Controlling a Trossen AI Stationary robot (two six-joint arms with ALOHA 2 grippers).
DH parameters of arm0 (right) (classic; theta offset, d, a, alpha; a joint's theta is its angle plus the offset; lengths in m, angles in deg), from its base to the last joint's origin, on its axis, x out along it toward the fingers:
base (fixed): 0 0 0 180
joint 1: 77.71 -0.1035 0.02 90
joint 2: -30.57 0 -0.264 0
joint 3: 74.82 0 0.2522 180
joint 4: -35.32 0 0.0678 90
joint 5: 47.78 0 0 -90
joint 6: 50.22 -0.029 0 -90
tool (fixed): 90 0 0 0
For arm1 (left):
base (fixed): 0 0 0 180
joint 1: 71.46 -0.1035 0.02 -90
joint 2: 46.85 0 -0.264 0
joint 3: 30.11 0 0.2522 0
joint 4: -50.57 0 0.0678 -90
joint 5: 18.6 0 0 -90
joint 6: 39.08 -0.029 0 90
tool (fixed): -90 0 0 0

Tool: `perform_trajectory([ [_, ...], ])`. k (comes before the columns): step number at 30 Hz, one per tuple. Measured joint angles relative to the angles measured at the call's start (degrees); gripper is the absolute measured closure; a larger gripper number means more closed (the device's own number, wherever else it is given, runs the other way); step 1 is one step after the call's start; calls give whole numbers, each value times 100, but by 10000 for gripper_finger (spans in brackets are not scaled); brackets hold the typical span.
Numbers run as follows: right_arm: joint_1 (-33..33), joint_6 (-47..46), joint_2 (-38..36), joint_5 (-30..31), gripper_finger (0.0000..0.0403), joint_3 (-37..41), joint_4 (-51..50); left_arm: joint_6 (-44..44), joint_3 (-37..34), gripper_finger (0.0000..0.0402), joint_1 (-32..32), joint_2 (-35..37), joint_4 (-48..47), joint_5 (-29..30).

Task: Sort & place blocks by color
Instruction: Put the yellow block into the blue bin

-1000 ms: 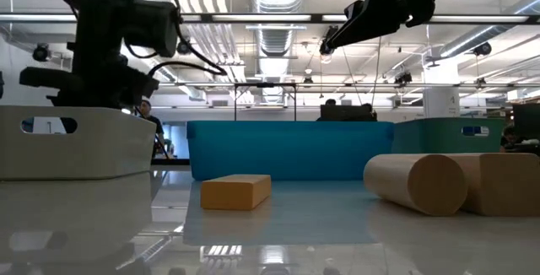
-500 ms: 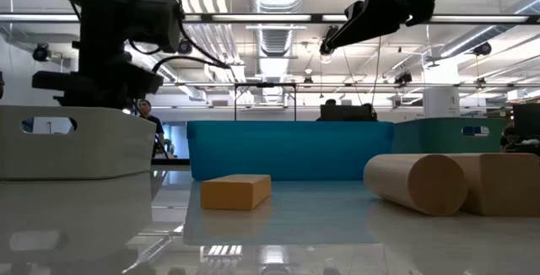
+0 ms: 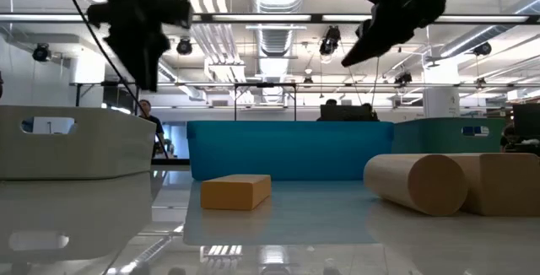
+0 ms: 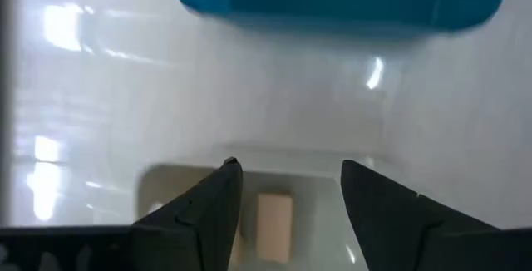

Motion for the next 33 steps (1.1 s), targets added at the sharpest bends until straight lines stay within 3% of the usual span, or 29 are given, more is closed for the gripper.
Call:
perform_trajectory([
  [10,-543,-1527,0,-44,264,-419,-1541,1032,444,212,780,10,324,1114],
  [20,-1182,-1777,37,-797,264,-372,-3652,1143,360,212,1528,-15,2100,1524],
  [26,-1894,-1681,247,-570,258,-218,-3827,1027,365,212,1755,-20,2310,1772],
  [33,-2426,-1703,1038,-274,223,-216,-3834,1032,363,212,1773,-20,2352,1903],
])
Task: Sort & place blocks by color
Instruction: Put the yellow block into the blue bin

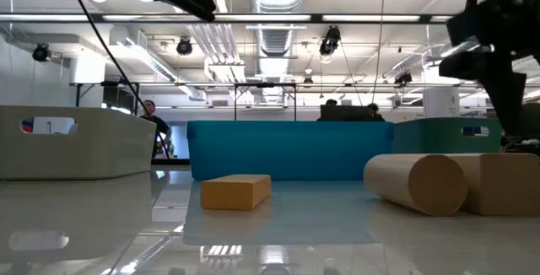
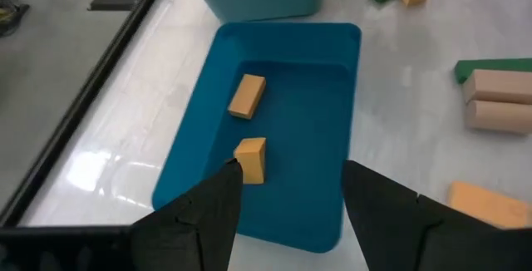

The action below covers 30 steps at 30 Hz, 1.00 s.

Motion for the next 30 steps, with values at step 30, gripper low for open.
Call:
perform_trajectory([
  [30,152,244,698,-231,284,-779,-654,-14,-90,212,20,-50,374,169],
])
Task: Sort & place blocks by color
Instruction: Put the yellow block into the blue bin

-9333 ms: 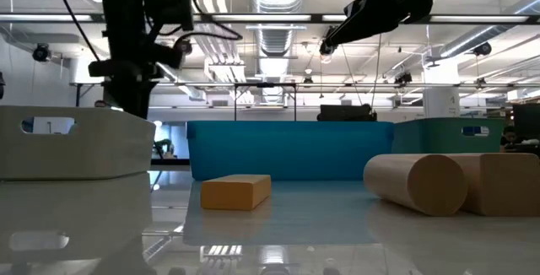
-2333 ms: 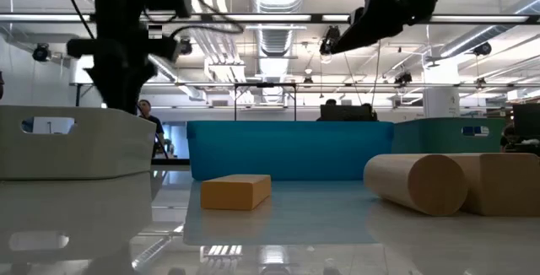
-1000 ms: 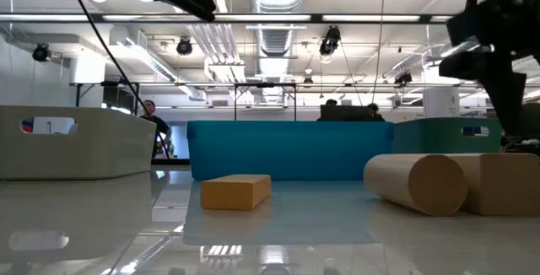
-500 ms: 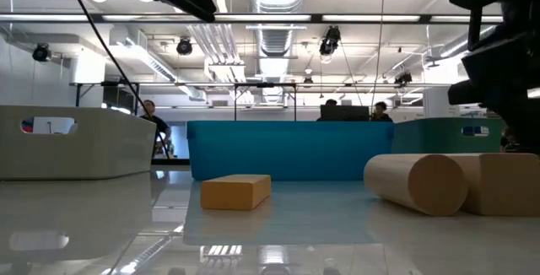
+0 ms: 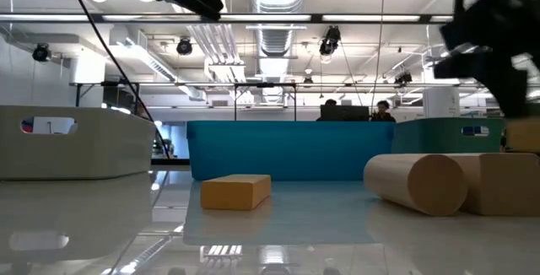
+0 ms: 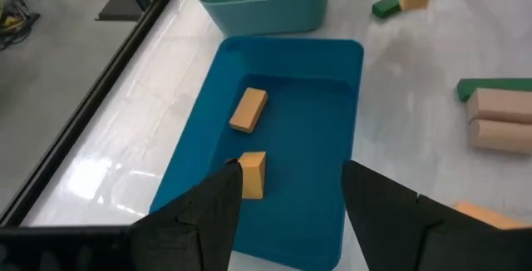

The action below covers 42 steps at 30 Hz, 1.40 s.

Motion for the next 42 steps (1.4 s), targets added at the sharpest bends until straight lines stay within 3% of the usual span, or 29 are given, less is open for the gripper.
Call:
perform_trajectory([
  [6,716,287,9,796,284,-1328,-803,3,0,212,2,-57,178,455],
  [11,1473,668,239,821,284,-2220,-784,-26,0,212,5,-62,160,1627],
  [14,1754,984,575,837,284,-2683,-931,14,-2,212,9,-57,7,1971],
  [20,2135,1528,1399,790,284,-3423,-1483,27,-14,212,19,-48,-252,1980],
  [26,2412,1781,1949,739,284,-3594,-1423,25,-88,212,89,-37,-338,1981],
  [42,2699,1928,2297,338,284,-3575,-595,29,-428,212,90,142,-400,1981],
])
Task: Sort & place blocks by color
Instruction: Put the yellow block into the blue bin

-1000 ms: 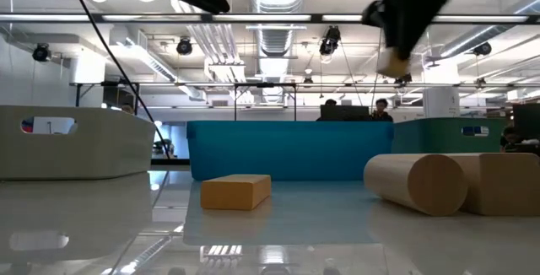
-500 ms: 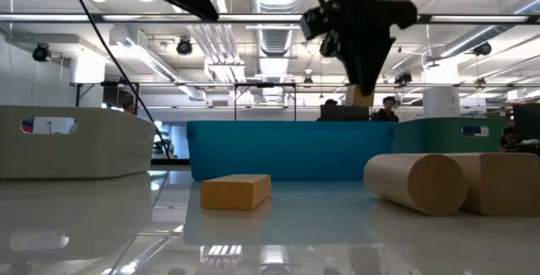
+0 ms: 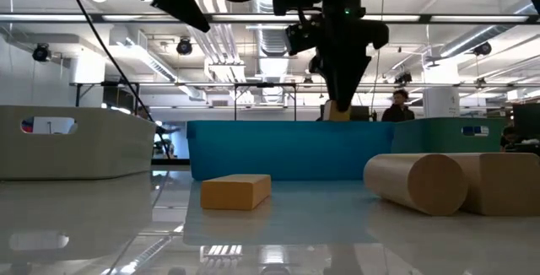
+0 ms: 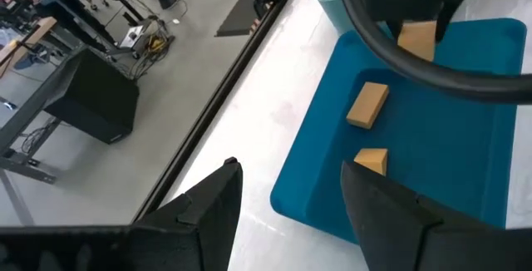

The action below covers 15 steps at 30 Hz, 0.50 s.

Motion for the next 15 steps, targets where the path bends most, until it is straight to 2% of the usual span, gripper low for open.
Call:
perform_trajectory([
  [8,53,117,11,-123,284,16,452,2,-7,212,0,9,-2,-3],
  [11,81,109,155,-355,284,29,498,4,-14,212,0,11,-2,-4],
  [15,81,181,529,-381,284,37,505,2,-15,212,1,11,-7,-7],
])
